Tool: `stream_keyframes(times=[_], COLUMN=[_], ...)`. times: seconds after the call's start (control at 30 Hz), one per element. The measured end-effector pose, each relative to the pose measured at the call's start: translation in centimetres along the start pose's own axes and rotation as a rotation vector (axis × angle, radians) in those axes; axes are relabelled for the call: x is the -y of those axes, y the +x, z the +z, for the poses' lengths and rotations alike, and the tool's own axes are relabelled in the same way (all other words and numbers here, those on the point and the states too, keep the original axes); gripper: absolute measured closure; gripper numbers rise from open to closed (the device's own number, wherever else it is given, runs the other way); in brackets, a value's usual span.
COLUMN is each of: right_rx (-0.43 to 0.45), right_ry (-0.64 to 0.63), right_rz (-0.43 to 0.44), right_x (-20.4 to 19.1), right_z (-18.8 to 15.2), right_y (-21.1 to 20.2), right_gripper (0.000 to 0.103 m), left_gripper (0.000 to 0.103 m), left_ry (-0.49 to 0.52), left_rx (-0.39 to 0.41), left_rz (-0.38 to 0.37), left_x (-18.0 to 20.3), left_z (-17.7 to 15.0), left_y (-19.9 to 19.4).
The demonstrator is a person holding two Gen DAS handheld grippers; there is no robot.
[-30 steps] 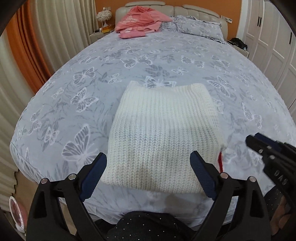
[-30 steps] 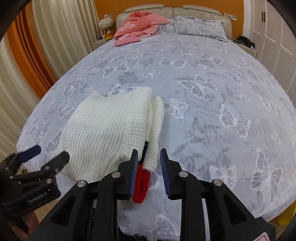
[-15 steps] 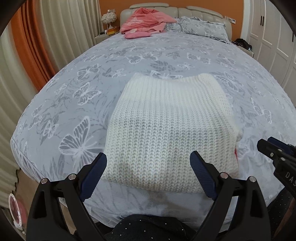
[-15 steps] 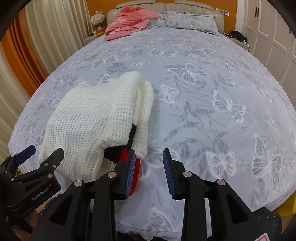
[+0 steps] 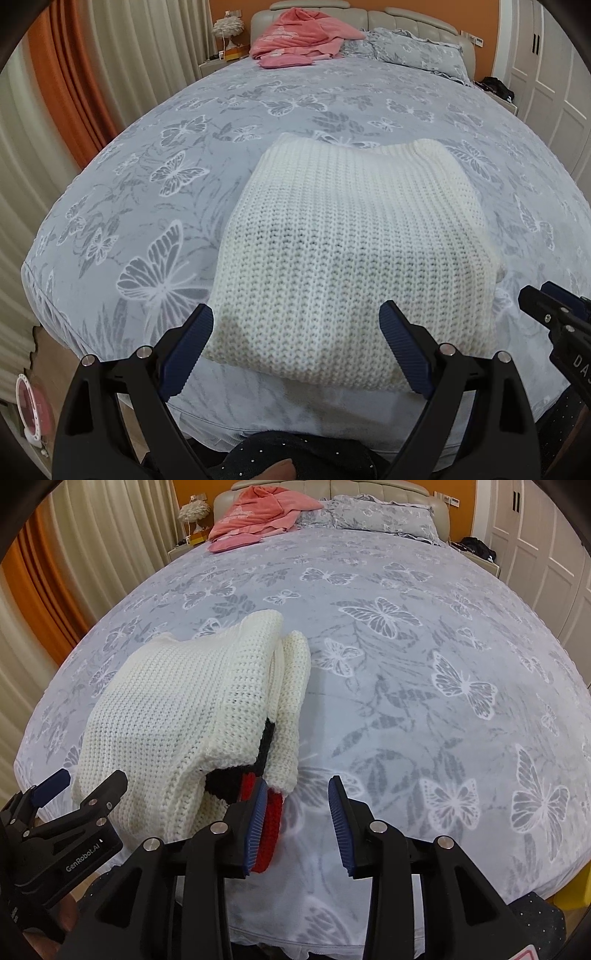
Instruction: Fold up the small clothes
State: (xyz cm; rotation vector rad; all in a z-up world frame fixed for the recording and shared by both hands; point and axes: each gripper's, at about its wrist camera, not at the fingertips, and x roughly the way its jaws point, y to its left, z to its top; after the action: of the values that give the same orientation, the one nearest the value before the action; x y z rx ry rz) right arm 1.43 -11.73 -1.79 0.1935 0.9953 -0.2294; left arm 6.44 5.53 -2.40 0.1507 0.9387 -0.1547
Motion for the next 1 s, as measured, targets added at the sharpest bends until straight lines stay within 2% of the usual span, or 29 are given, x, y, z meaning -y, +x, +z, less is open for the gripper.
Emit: stream_keyframes(times=[0.57, 1.0], right_rx=[0.002, -0.007], right_ry=[-0.002, -0.013], right_rz=[-0.011, -0.011], right_x=[-0.5, -1.0], right_z=[-0.4, -0.6], right_y=[0.0, 0.2], right_gripper=[0.061, 0.061], left_gripper=[0.014, 0.014], left_ry=[0.023, 0.006], left_rx=[-0.002, -0.018], left_rz=[-0.004, -0.008], left_x=[0.4, 0.0], left_z=[-0.4, -0.4], left_y=[0.1, 0.4])
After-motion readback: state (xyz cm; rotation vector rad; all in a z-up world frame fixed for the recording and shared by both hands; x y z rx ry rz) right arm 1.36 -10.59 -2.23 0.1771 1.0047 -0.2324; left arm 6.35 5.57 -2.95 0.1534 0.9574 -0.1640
